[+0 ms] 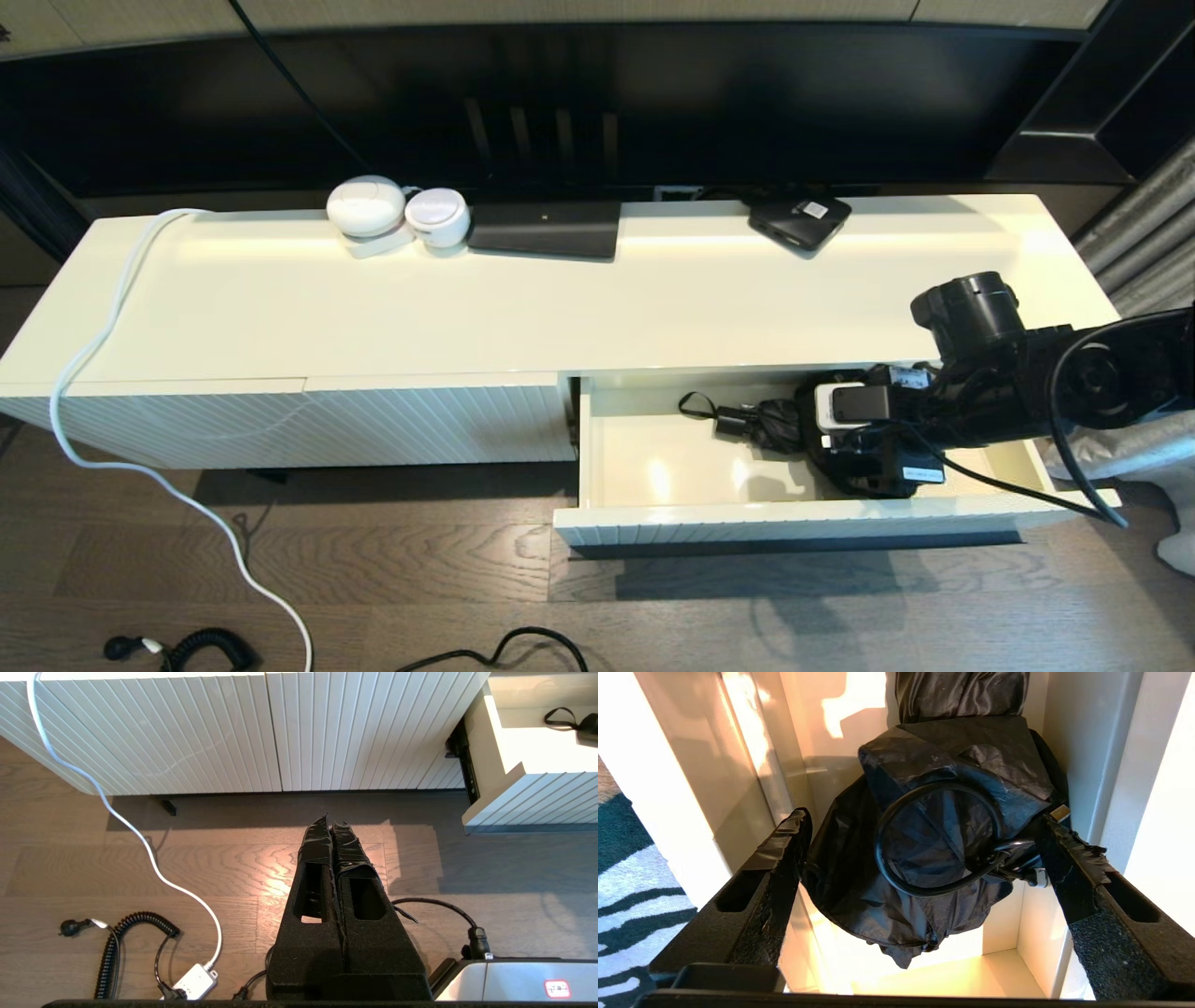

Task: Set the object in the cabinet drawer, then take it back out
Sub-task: Take the data cable out of the drawer and put it on the table

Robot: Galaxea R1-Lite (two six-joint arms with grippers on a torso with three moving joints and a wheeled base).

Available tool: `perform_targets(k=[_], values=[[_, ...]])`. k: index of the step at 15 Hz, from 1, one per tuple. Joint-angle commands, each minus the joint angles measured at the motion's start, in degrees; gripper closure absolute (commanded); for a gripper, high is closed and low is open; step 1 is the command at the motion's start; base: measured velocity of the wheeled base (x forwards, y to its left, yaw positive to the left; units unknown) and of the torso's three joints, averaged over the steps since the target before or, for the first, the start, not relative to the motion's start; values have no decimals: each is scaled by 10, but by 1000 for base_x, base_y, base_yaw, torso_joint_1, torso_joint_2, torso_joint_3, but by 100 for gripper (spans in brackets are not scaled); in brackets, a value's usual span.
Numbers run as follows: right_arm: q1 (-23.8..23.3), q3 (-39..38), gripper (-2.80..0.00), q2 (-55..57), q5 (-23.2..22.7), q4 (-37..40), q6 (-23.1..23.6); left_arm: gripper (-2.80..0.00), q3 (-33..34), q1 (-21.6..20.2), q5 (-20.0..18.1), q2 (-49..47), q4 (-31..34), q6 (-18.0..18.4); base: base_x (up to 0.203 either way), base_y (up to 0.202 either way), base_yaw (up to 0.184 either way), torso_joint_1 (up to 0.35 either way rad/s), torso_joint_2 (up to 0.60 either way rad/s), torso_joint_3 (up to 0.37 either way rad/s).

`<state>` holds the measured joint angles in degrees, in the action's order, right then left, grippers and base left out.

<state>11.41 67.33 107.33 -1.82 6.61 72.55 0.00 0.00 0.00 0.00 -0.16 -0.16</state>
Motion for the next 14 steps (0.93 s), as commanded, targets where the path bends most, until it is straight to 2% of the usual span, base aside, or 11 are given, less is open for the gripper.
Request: perform_targets(k=[1, 11, 12, 13, 14], values=[[0, 2, -280, 0, 0, 1, 4, 0, 0, 0, 0, 0, 0, 0, 0, 0, 0, 0, 0, 0], [0, -2, -280, 2, 0, 0, 4, 0, 0, 0, 0, 0, 0, 0, 0, 0, 0, 0, 0, 0], [0, -3, -61, 1, 0, 0, 4, 0, 1, 0, 0, 0, 0, 0, 0, 0, 0, 0, 0, 0], [0, -3, 0, 1, 0, 0, 4, 0, 1, 0, 0, 0, 0, 0, 0, 0, 0, 0, 0, 0], [0, -1, 0, 3, 0, 1, 3, 0, 1, 0, 0, 0, 0, 0, 0, 0, 0, 0, 0, 0]])
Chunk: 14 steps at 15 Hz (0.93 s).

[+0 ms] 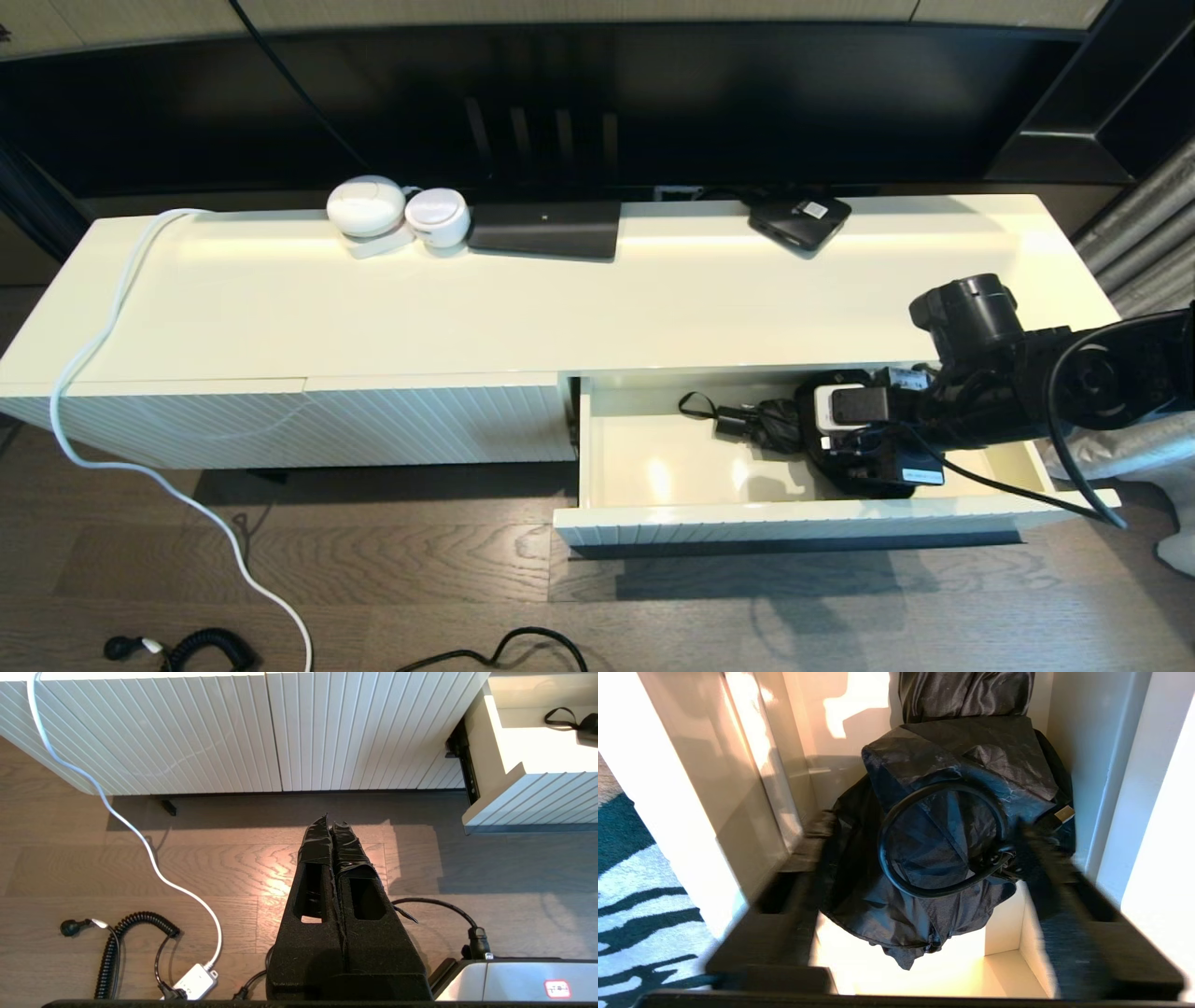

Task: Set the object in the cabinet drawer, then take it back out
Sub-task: Take the data cable out of the drawer and put it on the table

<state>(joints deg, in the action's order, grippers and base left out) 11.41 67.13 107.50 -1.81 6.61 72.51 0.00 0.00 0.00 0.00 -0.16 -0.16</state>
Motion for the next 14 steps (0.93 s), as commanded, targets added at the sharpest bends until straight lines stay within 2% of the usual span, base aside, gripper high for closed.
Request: perform_targets(k=[1, 14], values=[[0, 0, 0, 1, 0, 1, 4, 0, 0, 0, 0, 0, 0, 0, 0, 0, 0, 0, 0, 0], [0, -2, 0, -18, -7, 1, 4, 0, 1, 0, 0, 0, 0, 0, 0, 0, 0, 0, 0, 0]])
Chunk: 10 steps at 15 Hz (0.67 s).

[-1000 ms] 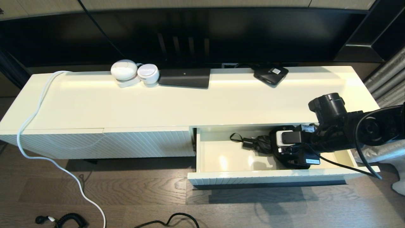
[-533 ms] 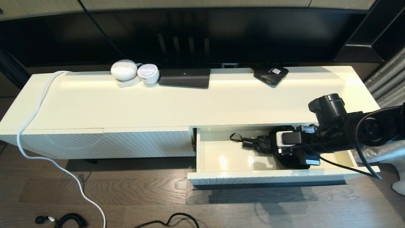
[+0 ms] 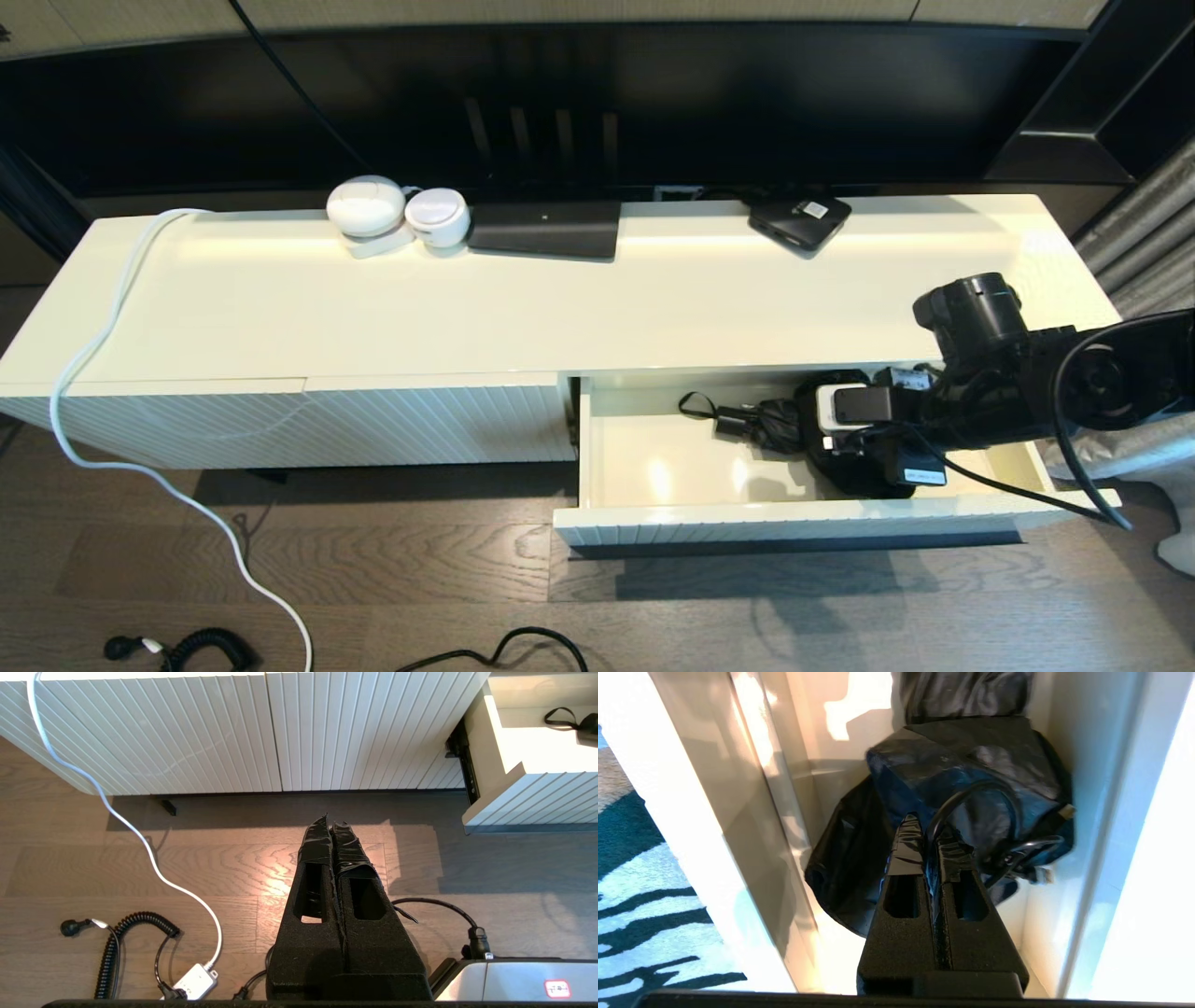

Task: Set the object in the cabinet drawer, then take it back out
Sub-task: Take the data cable out of the drawer and put it on the table

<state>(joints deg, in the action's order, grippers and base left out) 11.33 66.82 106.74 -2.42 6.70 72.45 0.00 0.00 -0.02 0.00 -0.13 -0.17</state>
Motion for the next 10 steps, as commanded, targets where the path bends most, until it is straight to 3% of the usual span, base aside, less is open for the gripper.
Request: perform_targets(k=[1, 10], values=[[1, 0, 0, -19, 0, 2, 4, 0, 0, 0, 0, 0, 0, 0, 0, 0, 0, 0, 0, 0], [10, -20, 0, -183, 2, 40, 6, 0, 1, 0, 0, 0, 0, 0, 0, 0, 0, 0, 0, 0]])
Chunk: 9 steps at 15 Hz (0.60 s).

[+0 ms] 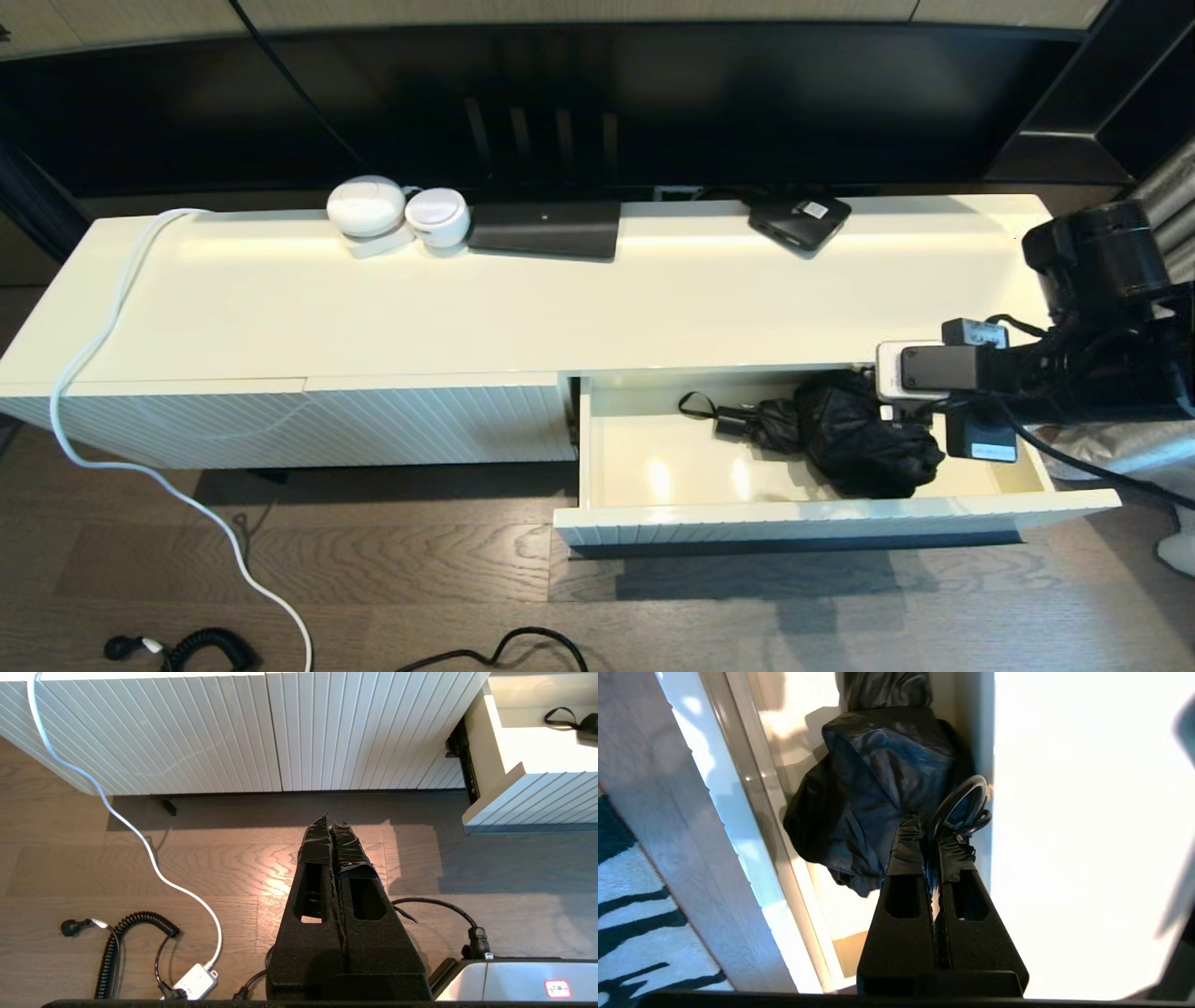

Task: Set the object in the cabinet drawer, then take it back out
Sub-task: Take the data cable out of the drawer and put it on the table

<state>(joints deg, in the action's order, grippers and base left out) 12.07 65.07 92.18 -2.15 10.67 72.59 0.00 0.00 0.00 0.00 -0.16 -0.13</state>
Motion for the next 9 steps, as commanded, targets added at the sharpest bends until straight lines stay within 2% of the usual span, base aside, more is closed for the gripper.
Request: perform_targets(k=[1, 5, 9], values=[[8, -5, 0, -52, 1, 0, 4, 0, 1, 0, 1, 0, 0, 0, 0, 0, 0, 0, 0, 0], [25, 2, 0, -80, 5, -7, 4, 0, 1, 0, 0, 0, 0, 0, 0, 0, 0, 0, 0, 0], [75, 57, 0, -65, 43, -12, -14, 0, 1, 0, 0, 0, 0, 0, 0, 0, 0, 0, 0, 0]])
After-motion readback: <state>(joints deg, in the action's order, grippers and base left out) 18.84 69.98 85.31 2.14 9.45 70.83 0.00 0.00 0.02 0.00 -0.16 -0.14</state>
